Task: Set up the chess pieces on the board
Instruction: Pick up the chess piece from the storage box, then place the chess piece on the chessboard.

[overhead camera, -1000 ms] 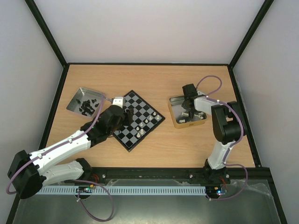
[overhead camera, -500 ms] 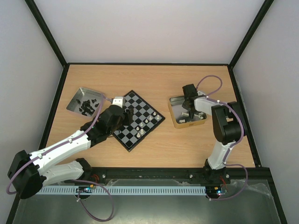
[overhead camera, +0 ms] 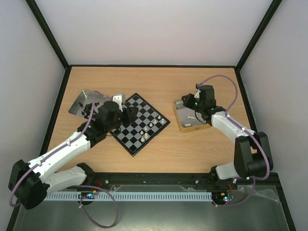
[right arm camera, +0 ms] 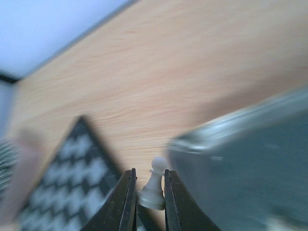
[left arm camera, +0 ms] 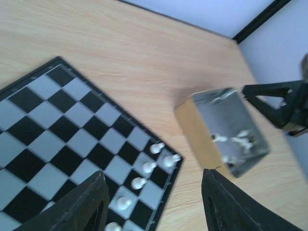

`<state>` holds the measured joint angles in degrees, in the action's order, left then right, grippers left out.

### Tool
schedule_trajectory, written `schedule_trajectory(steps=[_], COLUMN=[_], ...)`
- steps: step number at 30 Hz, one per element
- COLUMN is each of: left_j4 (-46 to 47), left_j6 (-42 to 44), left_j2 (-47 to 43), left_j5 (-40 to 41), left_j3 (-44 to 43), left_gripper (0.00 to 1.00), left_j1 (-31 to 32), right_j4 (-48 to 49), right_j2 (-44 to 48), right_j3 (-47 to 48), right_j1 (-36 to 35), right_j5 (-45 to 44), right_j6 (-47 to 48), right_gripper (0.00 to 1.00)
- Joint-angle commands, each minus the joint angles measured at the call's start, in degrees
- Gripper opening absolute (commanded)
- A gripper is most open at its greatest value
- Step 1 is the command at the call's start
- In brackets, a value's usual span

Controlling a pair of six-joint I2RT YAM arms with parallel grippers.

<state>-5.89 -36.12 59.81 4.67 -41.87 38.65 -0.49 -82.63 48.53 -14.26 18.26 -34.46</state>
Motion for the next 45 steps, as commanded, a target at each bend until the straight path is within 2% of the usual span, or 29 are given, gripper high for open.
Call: schedule_trajectory(steps=[1, 6, 11, 17, 25, 30, 39, 45], left_j4=[4.2, 6.4, 13.1, 18.7, 17.5, 17.7, 19.1, 20.0], left_j6=[-2.5, -5.3, -11.2, -16.3, -18.5, -18.9, -19.7, -20.6], left_j2=[-0.9, 0.7, 2.2, 2.8, 2.2, 2.8, 4.0, 4.6], left_j5=[-18.2, -31.3, -39.6, -42.5, -41.1, -41.3, -42.7, -43.7], left_j3=[-5.4, -9.3, -8.8, -7.2, -6.8, -6.7, -6.7, -6.5], left_gripper=[0.56, 0.60, 0.62, 0.62, 0.55, 0.45, 0.21, 0.16], left_j1=[-3.8, -4.1, -4.2, -4.7, -5.3, -5.3, -5.3, -5.3], right_j4=[16.9, 28.7, 30.6, 27.5, 23.8, 23.7, 23.4, 22.9], right_j2=[4.2, 7.1, 9.0, 10.9, 10.8, 10.2, 9.9, 9.6], right_j3=[-3.4, -4.6, -2.7, -1.2, 0.7, 1.8, 2.2, 2.3], right_j1=[-1.2, -5.5, -11.3, -15.1, -16.4, -16.6, -16.7, -16.7], right_j5=[26.4, 38.1, 44.1, 48.7, 50.7, 51.1, 50.8, 49.9], right_j6=[-0.3, -4.3, -2.5, 3.3, 7.7, 8.2, 8.6, 9.2], right_gripper=[0.09, 0.10, 0.10, 0.10, 0.10, 0.10, 0.10, 0.10])
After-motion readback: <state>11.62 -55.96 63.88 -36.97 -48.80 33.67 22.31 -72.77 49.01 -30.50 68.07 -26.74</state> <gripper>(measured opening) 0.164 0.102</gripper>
